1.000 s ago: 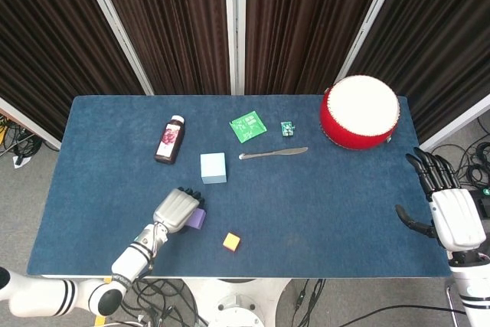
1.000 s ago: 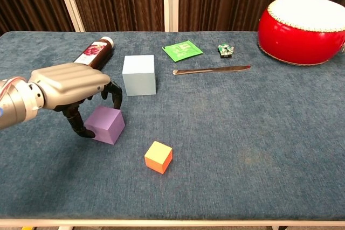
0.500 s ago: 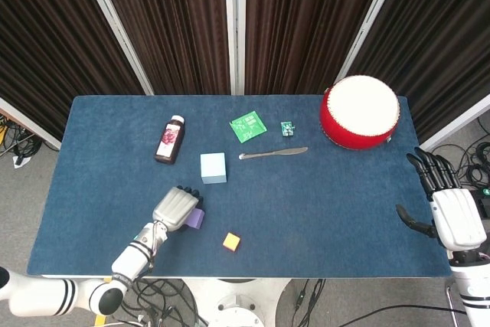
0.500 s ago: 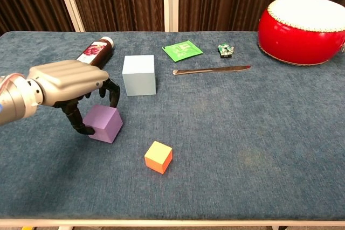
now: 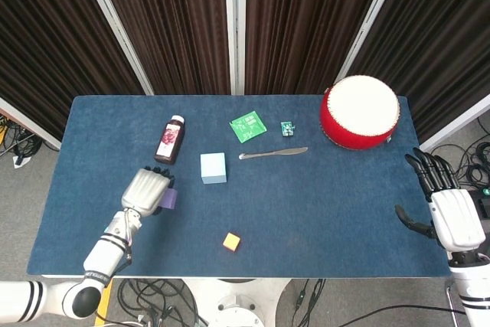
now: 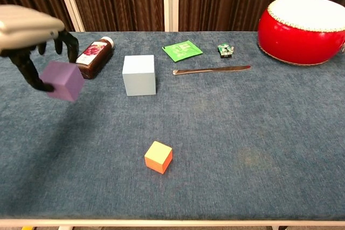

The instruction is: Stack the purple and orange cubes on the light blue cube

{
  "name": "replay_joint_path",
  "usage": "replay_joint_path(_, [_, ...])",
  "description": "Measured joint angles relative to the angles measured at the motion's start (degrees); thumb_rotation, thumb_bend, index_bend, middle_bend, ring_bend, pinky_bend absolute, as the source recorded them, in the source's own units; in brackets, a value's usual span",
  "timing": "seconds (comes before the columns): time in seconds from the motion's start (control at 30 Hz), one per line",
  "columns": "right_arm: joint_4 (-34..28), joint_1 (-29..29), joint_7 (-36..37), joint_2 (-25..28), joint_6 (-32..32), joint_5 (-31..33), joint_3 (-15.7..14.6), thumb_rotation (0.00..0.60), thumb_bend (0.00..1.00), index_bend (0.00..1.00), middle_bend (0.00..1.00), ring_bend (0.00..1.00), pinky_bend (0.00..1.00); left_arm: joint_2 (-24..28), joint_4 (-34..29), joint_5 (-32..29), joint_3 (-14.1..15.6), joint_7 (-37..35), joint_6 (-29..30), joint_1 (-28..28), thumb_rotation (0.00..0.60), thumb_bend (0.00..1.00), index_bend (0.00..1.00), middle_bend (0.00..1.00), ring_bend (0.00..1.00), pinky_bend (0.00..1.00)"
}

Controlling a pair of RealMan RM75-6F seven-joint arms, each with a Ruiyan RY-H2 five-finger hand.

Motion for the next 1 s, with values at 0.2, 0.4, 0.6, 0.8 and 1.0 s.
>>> replay_joint_path(0.2, [-0.18, 0.13, -0.59, -0.08, -0.29, 0.08, -0.02, 0.600, 0.22, 0.00, 0.00, 0.00, 0.00, 2.54, -1.11, -6.60, -5.32, -0.58, -1.57, -3.53, 0.600, 0.22, 0.52, 0.45, 0.36, 0.43])
replay_joint_path(0.4, [-0.25, 0.28, -1.04, -0.25, -0.58, 0.32, 0.00, 0.600, 0.21, 0.00, 0.00, 0.00, 0.00, 2.64, 1.60, -12.96, -8.67, -1.56, -6.20, -8.58, 0.600, 0.22, 0.52, 0.45, 0.36, 0.43])
replay_joint_path(0.6, [-0.29, 0.57, -1.23, -0.35, -1.21, 1.06, 0.16, 0.600, 0.22, 0.00, 0.00, 0.00, 0.00, -0.57, 6.35, -20.57, -10.21, -2.50, -9.47, -13.36, 0.600, 0.22, 0.52, 0.45, 0.36, 0.43])
replay_joint_path(0.8, [-0.18, 0.65, -1.12, -0.35, -1.34, 1.16, 0.18, 0.600, 0.21, 0.00, 0.00, 0.00, 0.00, -6.15, 13.02, -24.16, -10.38, -2.77, -11.07, -18.14, 0.600, 0.22, 0.52, 0.45, 0.36, 0.43])
replay_joint_path(1.0, [-0.03, 0.67, -0.88, -0.31, -1.38, 1.47, 0.28, 0.600, 0.22, 0.00, 0.00, 0.00, 0.00, -9.74, 17.24, -25.28, -10.03, -3.32, -11.64, -21.05, 0.600, 0.22, 0.52, 0.45, 0.36, 0.43])
